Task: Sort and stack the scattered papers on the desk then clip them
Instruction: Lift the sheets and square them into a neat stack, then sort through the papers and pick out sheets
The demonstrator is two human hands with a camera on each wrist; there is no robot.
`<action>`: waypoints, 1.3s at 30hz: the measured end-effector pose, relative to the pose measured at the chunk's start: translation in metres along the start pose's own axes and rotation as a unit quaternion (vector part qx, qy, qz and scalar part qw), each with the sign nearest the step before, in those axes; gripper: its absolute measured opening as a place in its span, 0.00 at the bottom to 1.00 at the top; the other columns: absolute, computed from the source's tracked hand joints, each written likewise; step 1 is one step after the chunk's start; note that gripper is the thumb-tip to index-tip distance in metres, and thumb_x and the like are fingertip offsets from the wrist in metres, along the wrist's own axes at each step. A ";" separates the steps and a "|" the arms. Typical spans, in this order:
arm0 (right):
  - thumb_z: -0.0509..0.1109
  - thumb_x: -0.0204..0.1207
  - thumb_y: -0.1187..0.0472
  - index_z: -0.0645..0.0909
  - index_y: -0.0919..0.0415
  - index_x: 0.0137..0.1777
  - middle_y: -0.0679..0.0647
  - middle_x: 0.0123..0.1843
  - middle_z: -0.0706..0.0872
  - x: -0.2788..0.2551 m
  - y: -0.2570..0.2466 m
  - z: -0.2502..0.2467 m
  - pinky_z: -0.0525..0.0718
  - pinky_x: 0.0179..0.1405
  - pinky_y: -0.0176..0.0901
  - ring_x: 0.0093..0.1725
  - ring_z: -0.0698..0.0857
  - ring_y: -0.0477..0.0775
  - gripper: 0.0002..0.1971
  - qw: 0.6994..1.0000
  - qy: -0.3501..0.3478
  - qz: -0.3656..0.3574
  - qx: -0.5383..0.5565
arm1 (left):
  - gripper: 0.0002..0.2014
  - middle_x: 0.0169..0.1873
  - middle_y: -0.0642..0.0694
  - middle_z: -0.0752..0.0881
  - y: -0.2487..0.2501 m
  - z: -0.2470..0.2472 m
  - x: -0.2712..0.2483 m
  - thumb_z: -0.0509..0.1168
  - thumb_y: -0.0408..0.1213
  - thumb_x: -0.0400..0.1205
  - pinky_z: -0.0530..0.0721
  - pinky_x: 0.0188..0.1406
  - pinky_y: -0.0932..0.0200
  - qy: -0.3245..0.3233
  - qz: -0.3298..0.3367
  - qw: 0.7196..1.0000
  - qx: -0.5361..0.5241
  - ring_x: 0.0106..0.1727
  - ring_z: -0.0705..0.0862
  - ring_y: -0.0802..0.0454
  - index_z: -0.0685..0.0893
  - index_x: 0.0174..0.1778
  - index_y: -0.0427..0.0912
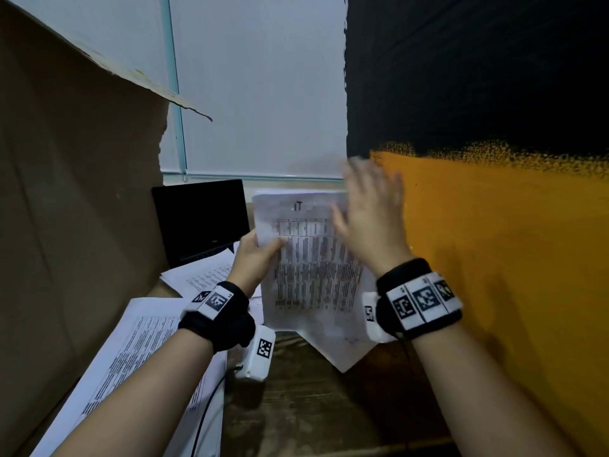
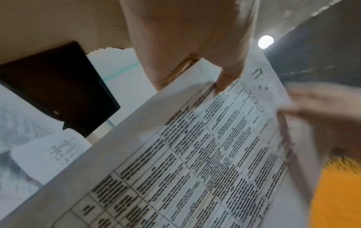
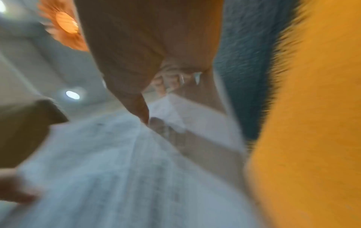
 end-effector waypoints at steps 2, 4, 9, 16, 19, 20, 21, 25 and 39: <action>0.73 0.76 0.47 0.50 0.55 0.85 0.54 0.84 0.62 -0.018 0.054 0.010 0.57 0.81 0.55 0.82 0.62 0.54 0.45 0.968 -0.008 0.183 0.171 | 0.07 0.35 0.39 0.79 -0.014 -0.014 0.006 0.66 0.34 0.80 0.75 0.41 0.52 0.044 -0.028 0.998 -0.020 0.38 0.78 0.48 0.77 0.36 0.40; 0.78 0.71 0.48 0.58 0.54 0.83 0.50 0.76 0.74 -0.051 0.075 0.055 0.69 0.77 0.51 0.73 0.75 0.48 0.44 0.818 -0.102 0.310 0.473 | 0.09 0.37 0.40 0.73 -0.026 -0.017 0.008 0.63 0.43 0.74 0.69 0.42 0.50 0.044 -0.067 0.996 -0.044 0.40 0.72 0.47 0.73 0.36 0.42; 0.71 0.80 0.58 0.82 0.45 0.56 0.43 0.54 0.87 -0.060 0.042 0.080 0.80 0.65 0.46 0.58 0.85 0.47 0.08 0.767 -0.116 0.292 0.560 | 0.12 0.30 0.46 0.72 0.005 0.007 0.006 0.52 0.33 0.85 0.70 0.34 0.62 0.099 0.013 0.994 0.043 0.35 0.68 0.49 0.71 0.36 0.39; 0.72 0.80 0.59 0.81 0.47 0.53 0.41 0.53 0.87 -0.037 0.034 0.044 0.81 0.58 0.29 0.54 0.85 0.38 0.07 0.773 -0.011 0.265 0.577 | 0.08 0.32 0.52 0.79 0.055 -0.009 -0.011 0.56 0.42 0.83 0.71 0.34 0.65 0.186 0.111 0.975 0.057 0.32 0.77 0.66 0.76 0.41 0.46; 0.77 0.74 0.55 0.84 0.54 0.63 0.49 0.60 0.89 -0.101 0.026 0.109 0.82 0.68 0.52 0.61 0.87 0.49 0.18 0.730 -0.216 0.316 0.566 | 0.21 0.47 0.47 0.81 -0.024 -0.016 -0.018 0.58 0.54 0.83 0.70 0.49 0.64 0.135 -0.062 0.987 0.056 0.48 0.77 0.54 0.82 0.58 0.40; 0.78 0.71 0.54 0.84 0.55 0.63 0.51 0.59 0.90 -0.126 0.022 0.131 0.80 0.69 0.59 0.61 0.87 0.52 0.20 0.708 -0.284 0.331 0.555 | 0.28 0.48 0.48 0.80 -0.051 -0.013 -0.025 0.58 0.58 0.82 0.71 0.51 0.62 0.108 -0.124 0.985 0.056 0.49 0.77 0.53 0.81 0.64 0.36; 0.79 0.70 0.53 0.85 0.54 0.60 0.52 0.58 0.90 -0.141 0.018 0.143 0.79 0.70 0.63 0.61 0.87 0.54 0.19 0.694 -0.309 0.345 0.551 | 0.32 0.45 0.48 0.80 -0.068 -0.011 -0.032 0.59 0.61 0.81 0.72 0.49 0.61 0.090 -0.158 0.982 0.053 0.46 0.78 0.53 0.79 0.68 0.36; 0.75 0.76 0.62 0.83 0.58 0.63 0.49 0.57 0.90 -0.126 0.018 0.128 0.87 0.59 0.46 0.55 0.89 0.45 0.16 0.728 -0.200 0.351 0.553 | 0.25 0.41 0.45 0.85 -0.057 -0.026 -0.032 0.67 0.56 0.79 0.78 0.41 0.60 0.154 -0.133 0.978 0.037 0.41 0.81 0.49 0.81 0.67 0.45; 0.67 0.81 0.71 0.76 0.76 0.62 0.62 0.52 0.85 -0.147 -0.127 0.168 0.87 0.44 0.43 0.44 0.86 0.57 0.12 0.613 -0.353 0.376 0.599 | 0.07 0.42 0.49 0.78 0.084 -0.088 0.034 0.59 0.38 0.83 0.77 0.44 0.62 0.033 -0.108 0.993 -0.019 0.43 0.82 0.53 0.75 0.39 0.46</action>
Point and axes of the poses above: each hand's wrist, its own x-axis towards the middle knuckle, its own z-axis out of the palm, y = z × x, the point moved 8 cm from there along x, towards the middle knuckle
